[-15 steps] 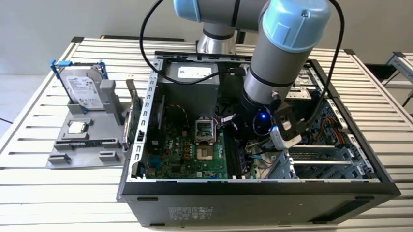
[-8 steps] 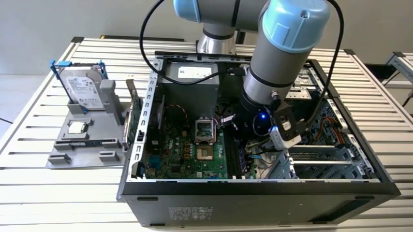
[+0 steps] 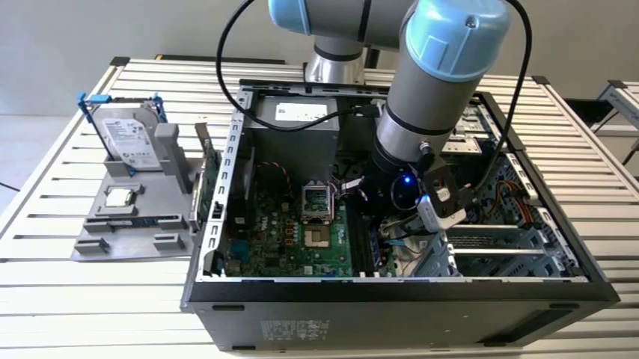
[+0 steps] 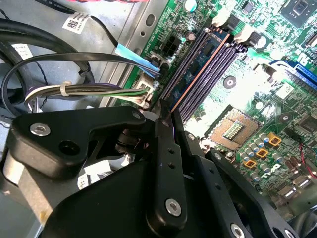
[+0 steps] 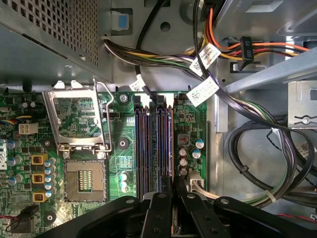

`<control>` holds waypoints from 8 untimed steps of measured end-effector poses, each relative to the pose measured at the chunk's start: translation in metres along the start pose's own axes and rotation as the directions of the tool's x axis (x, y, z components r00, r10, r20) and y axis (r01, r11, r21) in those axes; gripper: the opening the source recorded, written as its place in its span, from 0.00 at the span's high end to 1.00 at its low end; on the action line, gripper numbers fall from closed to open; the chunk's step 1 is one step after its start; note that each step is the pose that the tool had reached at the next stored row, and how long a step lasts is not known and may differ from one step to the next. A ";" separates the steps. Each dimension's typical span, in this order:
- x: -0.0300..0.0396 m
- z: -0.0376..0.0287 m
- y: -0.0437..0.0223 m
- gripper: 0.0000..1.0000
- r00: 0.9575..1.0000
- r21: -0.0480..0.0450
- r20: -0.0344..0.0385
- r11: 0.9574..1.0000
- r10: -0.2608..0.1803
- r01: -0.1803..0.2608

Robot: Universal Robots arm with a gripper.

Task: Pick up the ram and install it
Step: 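Insert the ram into the slot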

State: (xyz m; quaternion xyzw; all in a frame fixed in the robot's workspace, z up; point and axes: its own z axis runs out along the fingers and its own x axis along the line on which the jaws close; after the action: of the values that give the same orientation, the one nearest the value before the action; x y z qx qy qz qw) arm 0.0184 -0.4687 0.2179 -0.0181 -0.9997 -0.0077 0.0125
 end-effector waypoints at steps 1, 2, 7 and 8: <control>0.0000 0.0000 0.0000 1.00 1.000 0.000 0.000 1.000 0.000 0.000; 0.0000 0.0000 0.0000 1.00 1.000 0.000 0.000 1.000 0.000 0.000; 0.0001 0.0000 0.0001 1.00 1.000 0.000 0.000 1.000 0.000 0.000; 0.0001 0.0000 0.0002 1.00 1.000 0.000 0.000 1.000 0.000 0.000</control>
State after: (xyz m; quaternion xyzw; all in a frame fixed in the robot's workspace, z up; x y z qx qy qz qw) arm 0.0184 -0.4686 0.2179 -0.0181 -0.9997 -0.0077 0.0126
